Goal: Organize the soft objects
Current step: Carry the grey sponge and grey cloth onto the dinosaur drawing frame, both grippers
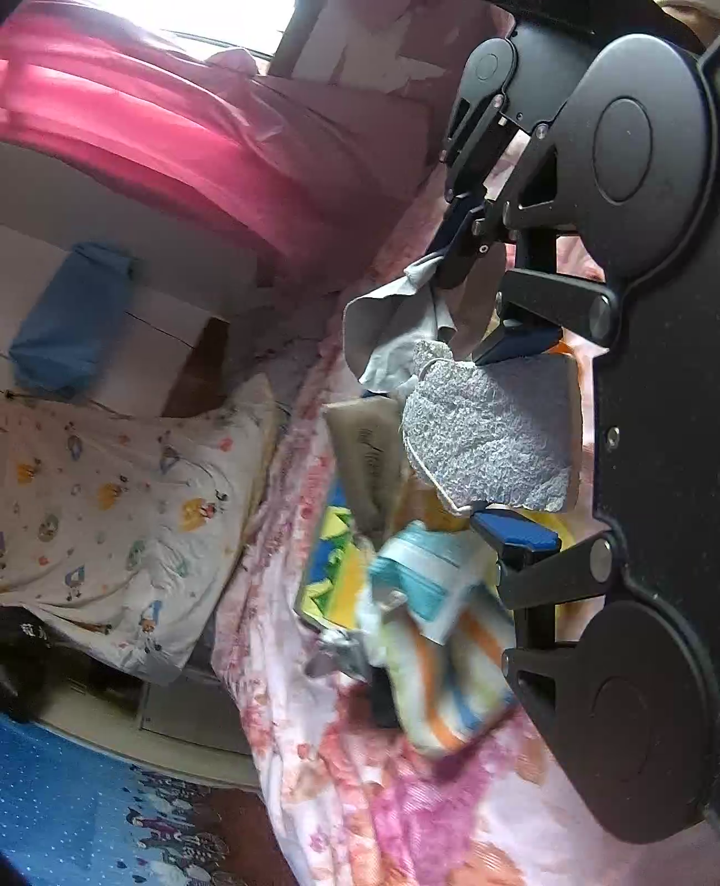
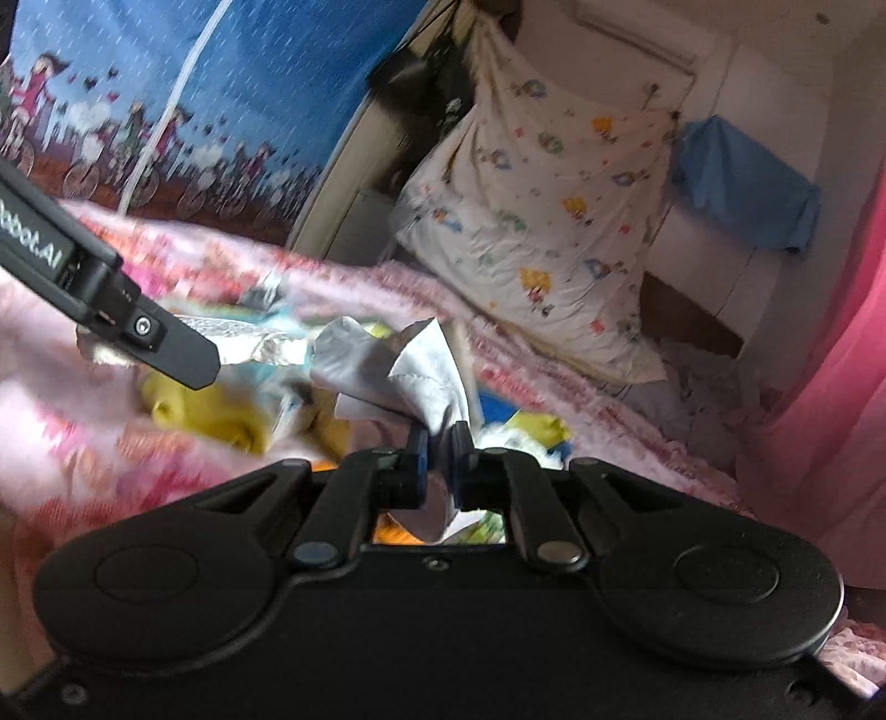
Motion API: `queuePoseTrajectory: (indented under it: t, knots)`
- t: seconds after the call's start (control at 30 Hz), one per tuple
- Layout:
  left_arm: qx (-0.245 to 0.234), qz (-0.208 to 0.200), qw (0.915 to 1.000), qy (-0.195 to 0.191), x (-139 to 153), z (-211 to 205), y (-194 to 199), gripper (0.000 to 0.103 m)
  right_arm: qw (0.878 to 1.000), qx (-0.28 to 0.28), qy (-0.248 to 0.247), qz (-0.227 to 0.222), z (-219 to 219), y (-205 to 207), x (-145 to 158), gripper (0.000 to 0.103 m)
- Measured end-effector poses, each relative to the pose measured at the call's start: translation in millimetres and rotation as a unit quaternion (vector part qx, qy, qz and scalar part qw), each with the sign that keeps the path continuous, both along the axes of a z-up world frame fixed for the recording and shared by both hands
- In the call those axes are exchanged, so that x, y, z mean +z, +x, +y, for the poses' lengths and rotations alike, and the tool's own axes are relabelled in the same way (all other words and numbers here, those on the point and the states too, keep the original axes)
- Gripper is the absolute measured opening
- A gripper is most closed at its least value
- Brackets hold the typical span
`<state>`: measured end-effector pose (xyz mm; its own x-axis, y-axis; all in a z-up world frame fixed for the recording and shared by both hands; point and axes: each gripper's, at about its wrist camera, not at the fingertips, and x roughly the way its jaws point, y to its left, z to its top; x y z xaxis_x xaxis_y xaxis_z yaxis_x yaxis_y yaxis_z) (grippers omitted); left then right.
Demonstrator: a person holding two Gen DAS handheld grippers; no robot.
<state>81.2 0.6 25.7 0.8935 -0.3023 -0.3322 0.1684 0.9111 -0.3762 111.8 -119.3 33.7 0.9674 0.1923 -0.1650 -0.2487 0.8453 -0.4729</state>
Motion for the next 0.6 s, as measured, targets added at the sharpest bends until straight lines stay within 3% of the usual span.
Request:
queuePoseTrajectory:
  t: [0.2,0.37,0.6]
  knots:
    - [0.009,-0.018,0.9997,-0.012,30,6,43,0.058,0.999,-0.009,0.050,-0.008,-19,32,20,0.003]
    - [0.016,-0.027,0.9994,-0.013,56,3,89,0.058,0.994,-0.022,0.103,-0.016,-42,82,40,0.003]
    - [0.029,0.013,0.9995,0.000,69,-14,178,0.058,0.984,-0.023,0.173,0.036,-61,176,43,0.003]
